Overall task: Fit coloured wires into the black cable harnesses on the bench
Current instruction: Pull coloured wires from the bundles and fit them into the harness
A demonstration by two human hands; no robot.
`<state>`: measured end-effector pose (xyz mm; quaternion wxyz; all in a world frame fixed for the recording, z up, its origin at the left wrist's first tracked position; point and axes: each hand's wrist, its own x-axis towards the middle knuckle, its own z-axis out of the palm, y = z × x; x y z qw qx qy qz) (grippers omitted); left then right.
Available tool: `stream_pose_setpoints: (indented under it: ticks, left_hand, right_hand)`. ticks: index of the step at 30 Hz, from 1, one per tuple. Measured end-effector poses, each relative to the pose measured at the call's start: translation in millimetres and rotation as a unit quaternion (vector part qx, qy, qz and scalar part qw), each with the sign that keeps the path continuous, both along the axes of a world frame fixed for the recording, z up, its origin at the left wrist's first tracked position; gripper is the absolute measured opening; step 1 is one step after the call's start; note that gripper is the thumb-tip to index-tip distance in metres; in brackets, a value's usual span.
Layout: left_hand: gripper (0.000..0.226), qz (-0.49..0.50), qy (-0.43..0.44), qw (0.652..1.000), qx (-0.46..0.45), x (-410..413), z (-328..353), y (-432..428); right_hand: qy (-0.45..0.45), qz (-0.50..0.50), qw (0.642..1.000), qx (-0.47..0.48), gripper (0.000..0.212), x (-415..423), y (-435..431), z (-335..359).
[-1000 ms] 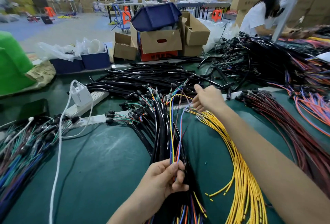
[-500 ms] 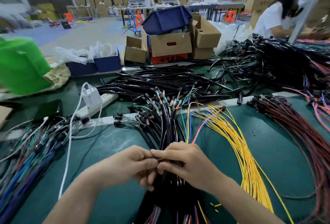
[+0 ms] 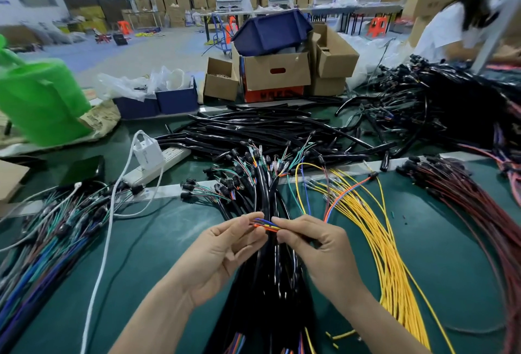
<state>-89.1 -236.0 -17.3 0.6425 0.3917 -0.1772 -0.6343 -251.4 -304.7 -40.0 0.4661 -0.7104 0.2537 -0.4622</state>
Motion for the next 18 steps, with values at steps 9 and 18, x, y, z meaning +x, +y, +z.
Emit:
stream_pose_setpoints:
  ticks: [9,18]
  left_hand:
    - [0.057,-0.029,0.047,0.998,0.020,-8,3,-3]
    - [0.012,-0.033,-0.279,0.956,0.081,29,2,-41]
  right_hand:
    - [-0.013,0.028,0.999,0.015,0.024,-6,-3,0]
    - [0.046,-0.020,0.998,-0.029,0.020,2,-4,-19]
